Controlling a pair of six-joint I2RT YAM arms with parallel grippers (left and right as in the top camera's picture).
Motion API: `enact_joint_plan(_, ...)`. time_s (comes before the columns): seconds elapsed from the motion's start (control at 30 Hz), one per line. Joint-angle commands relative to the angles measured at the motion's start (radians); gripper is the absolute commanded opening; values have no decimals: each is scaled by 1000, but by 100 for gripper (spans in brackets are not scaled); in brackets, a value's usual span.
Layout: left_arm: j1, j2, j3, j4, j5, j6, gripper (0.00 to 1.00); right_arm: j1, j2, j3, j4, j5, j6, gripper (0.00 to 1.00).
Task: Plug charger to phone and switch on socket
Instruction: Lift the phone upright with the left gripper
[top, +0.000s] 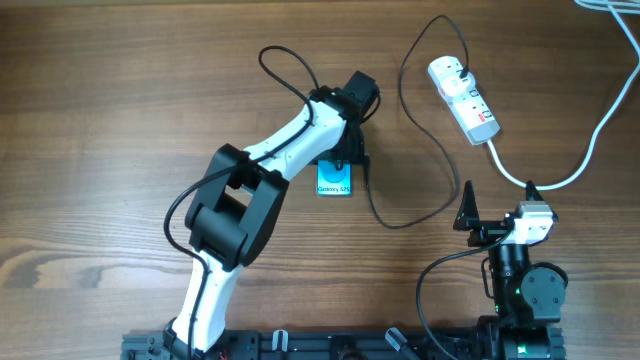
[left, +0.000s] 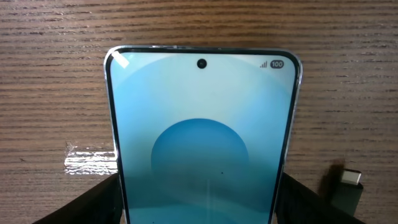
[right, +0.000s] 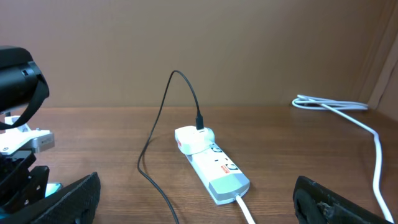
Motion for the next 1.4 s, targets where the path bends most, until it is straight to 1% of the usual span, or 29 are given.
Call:
enact_joint_plan(0.0, 11, 69, -31, -27, -25, -7, 72, -5, -2, -1, 6, 10, -1, 100)
enact_joint_plan(0.27, 19, 3, -31, -39, 34, -15, 71, -5, -2, -1, 6, 10, -2, 100)
enact_joint_plan(0.5, 71, -47, -31, -97, 44, -15, 71, -5, -2, -1, 6, 10, -2, 100)
enact_joint_plan(0.73, 100, -66, -31, -115, 106, -14, 71, -5, -2, -1, 6, 10, -2, 100)
enact_joint_plan(0.97, 122, -77, -31, -117, 104, -14, 70, -5, -2, -1, 6, 10, -2, 100)
enact_joint_plan(1.23, 172, -145, -31, -145, 208, -5, 72, -5, -2, -1, 6, 10, -2, 100)
enact_joint_plan(1.37, 185, -151, -31, -144, 214, -5, 71, -5, -2, -1, 6, 10, -2, 100)
